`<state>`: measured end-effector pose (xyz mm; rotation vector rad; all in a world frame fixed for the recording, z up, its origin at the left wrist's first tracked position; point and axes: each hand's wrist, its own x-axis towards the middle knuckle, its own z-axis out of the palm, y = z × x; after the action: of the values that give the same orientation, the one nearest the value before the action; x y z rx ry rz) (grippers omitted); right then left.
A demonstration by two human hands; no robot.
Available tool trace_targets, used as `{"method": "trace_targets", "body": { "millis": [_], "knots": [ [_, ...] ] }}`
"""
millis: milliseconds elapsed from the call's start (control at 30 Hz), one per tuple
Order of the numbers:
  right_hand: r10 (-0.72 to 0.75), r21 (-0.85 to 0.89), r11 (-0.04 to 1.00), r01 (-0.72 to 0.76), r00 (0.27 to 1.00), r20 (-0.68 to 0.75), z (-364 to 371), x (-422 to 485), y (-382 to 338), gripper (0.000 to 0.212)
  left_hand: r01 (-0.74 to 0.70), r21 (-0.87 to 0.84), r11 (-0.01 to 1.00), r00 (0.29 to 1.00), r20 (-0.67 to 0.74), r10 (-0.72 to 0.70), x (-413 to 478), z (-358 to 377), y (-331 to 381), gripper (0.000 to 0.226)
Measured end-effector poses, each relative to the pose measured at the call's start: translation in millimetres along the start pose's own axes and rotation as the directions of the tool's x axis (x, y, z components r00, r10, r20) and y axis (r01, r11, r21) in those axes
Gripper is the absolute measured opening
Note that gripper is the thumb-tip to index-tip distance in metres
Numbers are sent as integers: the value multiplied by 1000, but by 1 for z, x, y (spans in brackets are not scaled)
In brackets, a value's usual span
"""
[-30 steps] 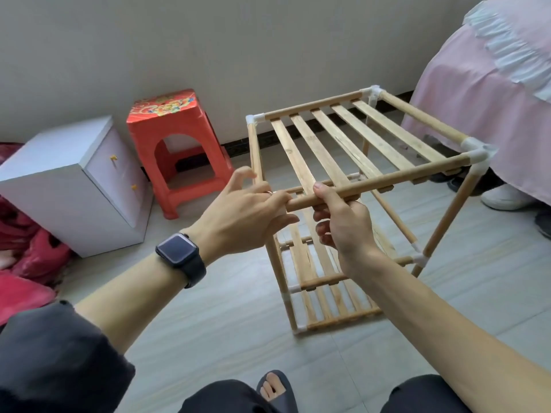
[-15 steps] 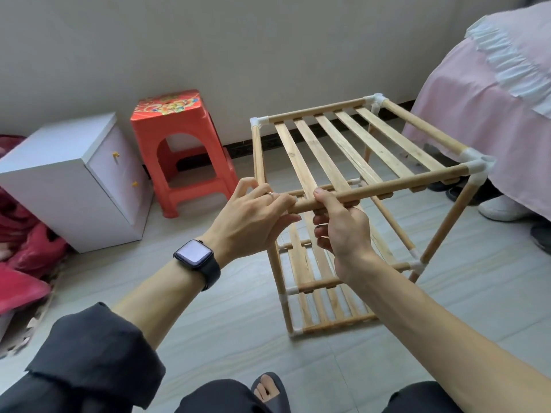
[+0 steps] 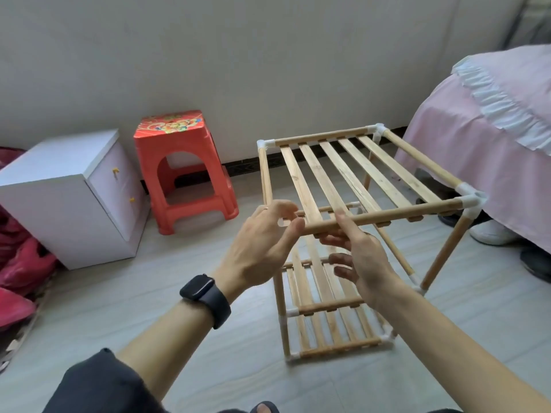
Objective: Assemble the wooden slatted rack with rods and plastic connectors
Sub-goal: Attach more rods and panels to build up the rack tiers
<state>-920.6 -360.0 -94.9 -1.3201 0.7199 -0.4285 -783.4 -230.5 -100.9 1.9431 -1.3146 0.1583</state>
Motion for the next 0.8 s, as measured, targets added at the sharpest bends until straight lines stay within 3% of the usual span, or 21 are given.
{"method": "trace_targets", "body": {
  "millis": [67, 100, 133, 200, 233, 267, 333, 433, 567, 800],
  "knots": [
    [42, 84, 996, -36, 996, -75, -14, 3, -5, 52, 188, -303, 934, 950, -186, -251, 3, 5, 13, 34],
    [57, 114, 992, -47, 995, -86, -20, 4, -7, 52, 283, -456, 844, 868, -252, -427, 9, 7, 18, 32],
    [69, 126, 990, -60, 995, -66, -24, 5, -9, 52, 374, -610, 698, 765, -223, -605, 16, 7, 24, 35],
    [96, 140, 985, -101, 995, 39, -27, 5, -11, 52, 541, -791, 285, 585, 110, -803, 34, 3, 28, 47],
    [104, 152, 981, -117, 990, 92, -25, 4, -12, 50, 605, -788, 113, 532, 294, -794, 39, 3, 29, 51],
    [99, 174, 977, -120, 987, 127, -22, 3, -14, 45, 655, -755, 12, 501, 422, -755, 42, 4, 30, 53],
    [77, 254, 961, -107, 989, 127, -17, 3, -15, 34, 694, -720, -21, 496, 499, -711, 44, 6, 32, 45],
    [79, 350, 931, -107, 993, 92, -10, 7, -13, 31, 632, -775, -2, 518, 425, -742, 43, 9, 33, 28],
    [80, 394, 911, -123, 989, 124, -4, 10, -6, 28, 577, -816, 39, 491, 308, -815, 43, 12, 33, 7],
    [76, 450, 885, -120, 991, 113, -5, 15, -2, 25, 555, -825, 104, 473, 211, -855, 50, 27, 35, 12]
  ]
}}
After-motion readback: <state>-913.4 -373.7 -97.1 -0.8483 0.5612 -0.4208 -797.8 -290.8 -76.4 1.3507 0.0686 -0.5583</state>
